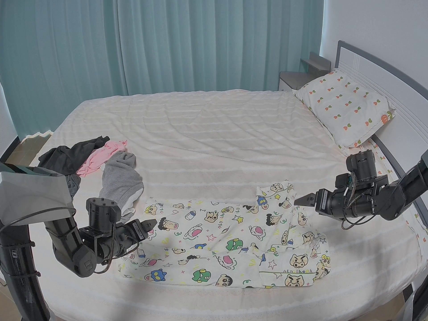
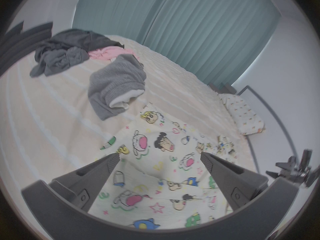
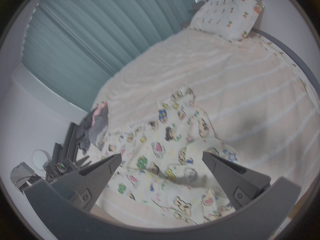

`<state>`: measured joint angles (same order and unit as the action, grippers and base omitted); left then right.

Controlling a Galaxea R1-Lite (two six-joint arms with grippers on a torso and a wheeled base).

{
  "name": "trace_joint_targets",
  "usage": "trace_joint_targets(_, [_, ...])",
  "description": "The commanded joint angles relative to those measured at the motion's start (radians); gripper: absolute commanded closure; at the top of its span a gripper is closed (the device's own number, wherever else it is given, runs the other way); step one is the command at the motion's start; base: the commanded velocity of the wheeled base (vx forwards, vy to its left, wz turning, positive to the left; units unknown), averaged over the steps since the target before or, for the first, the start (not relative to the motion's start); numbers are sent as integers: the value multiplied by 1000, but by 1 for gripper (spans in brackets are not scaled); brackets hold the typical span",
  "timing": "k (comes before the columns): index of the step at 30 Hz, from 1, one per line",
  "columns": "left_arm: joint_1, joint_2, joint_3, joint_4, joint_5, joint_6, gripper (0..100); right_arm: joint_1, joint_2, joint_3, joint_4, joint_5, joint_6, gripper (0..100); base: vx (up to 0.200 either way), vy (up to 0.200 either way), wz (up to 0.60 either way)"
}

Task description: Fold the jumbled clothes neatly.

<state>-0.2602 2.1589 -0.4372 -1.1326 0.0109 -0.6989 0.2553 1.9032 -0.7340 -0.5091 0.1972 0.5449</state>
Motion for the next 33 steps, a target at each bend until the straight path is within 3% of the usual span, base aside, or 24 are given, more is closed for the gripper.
trace_joint_targets(1, [9,-44,-3,-4,-94,-109,0,16,19,182,-229,-7,79,0,200,0,0])
trace_joint_targets(8, [13,-19,-8,-7,-94,-109,0,21,60,226,-396,-16,83,0,86,0,0])
trace_joint_targets(17, [33,10,-12,-7,-95,-105,0,32,31,242,-394,-18,81,0,0,0,0])
trace_joint_targets(22, [56,64,-117,28,-94,-76,0,36,23,249,-396,-18,79,0,0,0,0])
trace_joint_targets(24, [82,102,-230,111,-89,-34,0,42,33,249,-396,-16,78,0,0,0,0])
trace_joint_targets(29, [165,154,-575,534,-109,93,0,51,36,257,-397,-16,76,0,0,0,0])
trace_joint_targets(33, [205,242,-752,636,-115,245,0,51,37,265,-399,-16,73,0,0,0,0])
